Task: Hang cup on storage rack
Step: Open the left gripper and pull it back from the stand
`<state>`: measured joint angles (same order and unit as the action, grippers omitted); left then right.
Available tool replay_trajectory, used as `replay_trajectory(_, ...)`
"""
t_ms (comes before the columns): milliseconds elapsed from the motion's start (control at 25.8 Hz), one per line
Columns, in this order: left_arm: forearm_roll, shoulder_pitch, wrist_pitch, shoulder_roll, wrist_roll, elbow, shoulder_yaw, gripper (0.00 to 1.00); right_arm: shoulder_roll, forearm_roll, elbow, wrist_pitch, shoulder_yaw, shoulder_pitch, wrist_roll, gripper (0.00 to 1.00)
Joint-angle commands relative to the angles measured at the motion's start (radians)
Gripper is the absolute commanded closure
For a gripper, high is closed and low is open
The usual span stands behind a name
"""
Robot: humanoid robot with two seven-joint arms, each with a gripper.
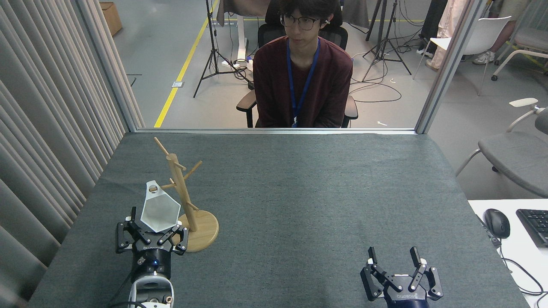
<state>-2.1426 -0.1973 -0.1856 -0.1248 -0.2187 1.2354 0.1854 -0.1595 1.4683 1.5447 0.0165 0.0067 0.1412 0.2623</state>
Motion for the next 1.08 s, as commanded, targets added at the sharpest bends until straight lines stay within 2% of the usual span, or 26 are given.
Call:
replay_trajectory(0,0.007,0.030,0.008,0.004,-0.002,-0.004,-0.003,0.01,0.000,0.000,0.000,0.000,-0.001,0.000,0.002,0.01)
replay_trajectory(349,0.013,0.087,0.008,0.011,-0.002,0.004,-0.011,0.01,0.002,-0.002,0.000,0.000,-0.001,0.000,0.002,0.01)
replay_trajectory(465,0.062,0.140,0.020,0.016,-0.004,0.048,-0.014,0.01,0.000,-0.002,0.000,0.000,-0.001,0.000,0.002,0.01)
replay_trajectory(504,0.102,0.170,0.044,0.021,-0.008,0.088,-0.018,0.01,0.000,-0.003,0.000,0.000,-0.001,0.000,0.002,0.01)
replay_trajectory(697,0.420,0.286,0.307,0.045,-0.013,0.265,-0.026,0.01,0.000,-0.003,0.000,0.008,-0.001,-0.002,0.003,0.01)
replay_trajectory(775,0.489,0.325,0.376,0.054,-0.011,0.323,-0.026,0.01,-0.002,-0.003,0.002,0.014,-0.001,0.001,0.003,0.01)
replay_trajectory(891,0.540,0.364,0.436,0.068,-0.001,0.361,-0.029,0.01,-0.002,-0.003,0.005,0.014,-0.001,0.011,0.006,0.01)
replay_trajectory(1046,0.584,0.368,0.446,0.068,0.007,0.378,-0.029,0.01,-0.028,-0.002,0.021,0.014,-0.001,0.029,0.008,0.01)
